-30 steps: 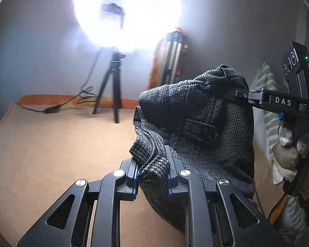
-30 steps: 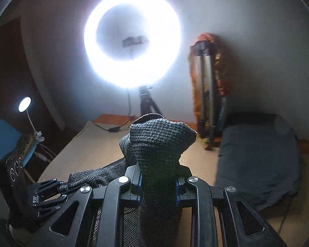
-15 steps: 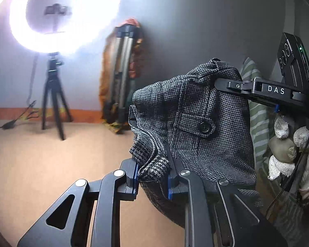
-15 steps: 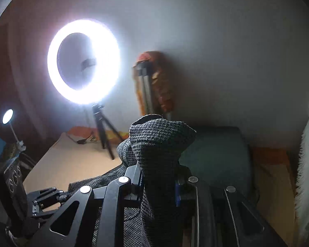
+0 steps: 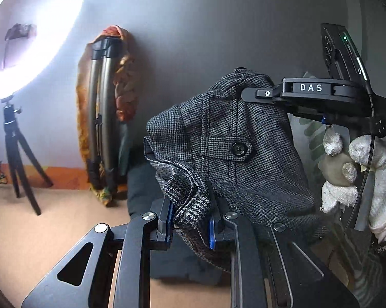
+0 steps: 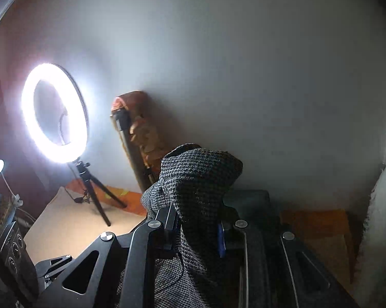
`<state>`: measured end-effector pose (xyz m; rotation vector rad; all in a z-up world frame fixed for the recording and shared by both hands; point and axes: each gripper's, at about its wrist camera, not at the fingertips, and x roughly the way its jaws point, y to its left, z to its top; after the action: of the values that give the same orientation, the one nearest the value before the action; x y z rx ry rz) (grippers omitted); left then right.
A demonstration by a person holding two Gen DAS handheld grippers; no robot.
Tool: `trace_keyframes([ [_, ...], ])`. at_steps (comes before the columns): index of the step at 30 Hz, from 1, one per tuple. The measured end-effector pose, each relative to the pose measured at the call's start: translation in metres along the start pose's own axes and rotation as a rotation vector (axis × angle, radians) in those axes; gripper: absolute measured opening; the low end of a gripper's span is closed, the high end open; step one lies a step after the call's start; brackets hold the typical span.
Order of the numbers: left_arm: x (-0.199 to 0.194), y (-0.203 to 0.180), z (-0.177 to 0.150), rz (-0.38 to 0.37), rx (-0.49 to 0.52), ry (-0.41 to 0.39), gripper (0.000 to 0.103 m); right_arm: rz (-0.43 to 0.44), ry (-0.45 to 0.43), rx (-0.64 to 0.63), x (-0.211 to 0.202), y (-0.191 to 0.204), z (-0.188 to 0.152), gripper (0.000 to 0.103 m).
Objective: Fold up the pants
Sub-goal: 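Lift the folded shorts with both tools and carry them toward the wall, then lower the folded shorts onto the dark cloth and open both tools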
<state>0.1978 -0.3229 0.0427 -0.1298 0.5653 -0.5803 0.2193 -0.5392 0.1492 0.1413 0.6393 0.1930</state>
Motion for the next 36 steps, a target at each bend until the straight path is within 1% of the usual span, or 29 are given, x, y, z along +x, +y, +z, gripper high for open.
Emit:
trace_keyframes([
  [3, 0.011, 0.001, 0.004, 0.008, 0.004, -0.002, 0.018, 0.003, 0.007, -0.009, 0.010, -0.008, 0.004, 0.021],
  [7, 0.025, 0.002, 0.009, 0.038, 0.034, -0.016, 0.018, 0.013, 0.001, -0.008, 0.024, -0.019, 0.011, 0.021],
  [12, 0.039, 0.004, 0.004, 0.074, 0.054, -0.012, 0.018, 0.035, 0.004, -0.004, 0.043, -0.037, 0.014, 0.021],
  [17, 0.053, 0.011, -0.010, 0.084, 0.038, 0.037, 0.018, 0.037, 0.043, 0.014, 0.069, -0.055, 0.003, 0.021],
  [22, 0.061, 0.013, -0.028, 0.082, 0.033, 0.098, 0.018, -0.015, 0.103, 0.009, 0.090, -0.070, -0.011, 0.022],
  [24, 0.063, 0.013, -0.032, 0.080, 0.025, 0.117, 0.018, -0.045, 0.123, 0.011, 0.098, -0.075, -0.014, 0.025],
  [27, 0.064, 0.014, -0.033, 0.086, 0.022, 0.134, 0.018, -0.103, 0.154, 0.010, 0.108, -0.080, -0.015, 0.033],
  [29, 0.063, 0.014, -0.034, 0.091, 0.018, 0.145, 0.019, -0.151, 0.171, -0.005, 0.114, -0.083, -0.015, 0.044],
  [31, 0.062, 0.015, -0.038, 0.094, 0.014, 0.165, 0.023, -0.194, 0.188, -0.014, 0.119, -0.084, -0.015, 0.048],
  [34, 0.061, 0.017, -0.037, 0.099, 0.001, 0.184, 0.026, -0.247, 0.183, -0.004, 0.120, -0.086, -0.014, 0.055],
  [35, 0.062, 0.021, -0.037, 0.109, -0.005, 0.188, 0.029, -0.263, 0.179, -0.002, 0.118, -0.087, -0.014, 0.058],
  [36, 0.064, 0.029, -0.037, 0.119, -0.011, 0.192, 0.029, -0.276, 0.176, 0.000, 0.117, -0.088, -0.013, 0.060],
])
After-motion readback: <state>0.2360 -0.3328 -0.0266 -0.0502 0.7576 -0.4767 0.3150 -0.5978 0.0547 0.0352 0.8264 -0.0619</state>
